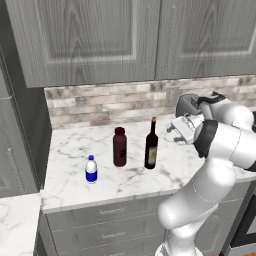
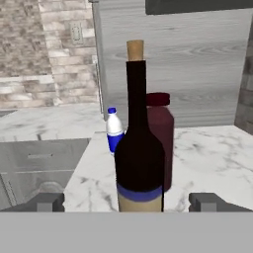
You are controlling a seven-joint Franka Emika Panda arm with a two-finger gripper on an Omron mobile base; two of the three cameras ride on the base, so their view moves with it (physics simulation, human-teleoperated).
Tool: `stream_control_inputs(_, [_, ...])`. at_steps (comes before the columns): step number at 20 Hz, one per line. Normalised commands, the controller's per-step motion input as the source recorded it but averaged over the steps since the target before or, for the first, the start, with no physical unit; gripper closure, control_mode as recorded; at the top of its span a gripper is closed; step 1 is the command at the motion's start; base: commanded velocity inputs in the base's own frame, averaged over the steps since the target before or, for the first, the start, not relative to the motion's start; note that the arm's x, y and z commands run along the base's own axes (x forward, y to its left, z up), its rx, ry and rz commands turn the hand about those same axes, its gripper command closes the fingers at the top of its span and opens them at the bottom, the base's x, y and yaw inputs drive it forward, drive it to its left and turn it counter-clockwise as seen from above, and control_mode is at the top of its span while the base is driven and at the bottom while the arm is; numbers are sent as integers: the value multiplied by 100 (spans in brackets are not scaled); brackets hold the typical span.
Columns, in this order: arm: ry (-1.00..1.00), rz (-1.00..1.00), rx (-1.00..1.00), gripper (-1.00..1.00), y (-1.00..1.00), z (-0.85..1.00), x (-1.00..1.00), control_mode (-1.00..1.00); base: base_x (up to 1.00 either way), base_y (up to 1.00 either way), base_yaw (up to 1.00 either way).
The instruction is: Place the drinks on the dining counter in a tight cluster.
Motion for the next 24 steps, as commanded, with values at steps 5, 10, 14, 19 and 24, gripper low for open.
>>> stream_control_inputs(5, [0, 0, 0, -100, 13, -7, 0, -100, 0, 0, 0])
stream_control_inputs(10, [0, 0, 0, -100, 23, -3, 0, -100, 0, 0, 0])
stream_control_inputs(14, [0, 0, 0, -100, 23, -1, 2, -100, 0, 0, 0])
stream_control_inputs(19, [0, 0, 0, -100, 23, 0, 1, -100, 0, 0, 0])
stream_control_inputs(24, [0, 0, 0, -100, 22, 0, 0, -100, 0, 0, 0])
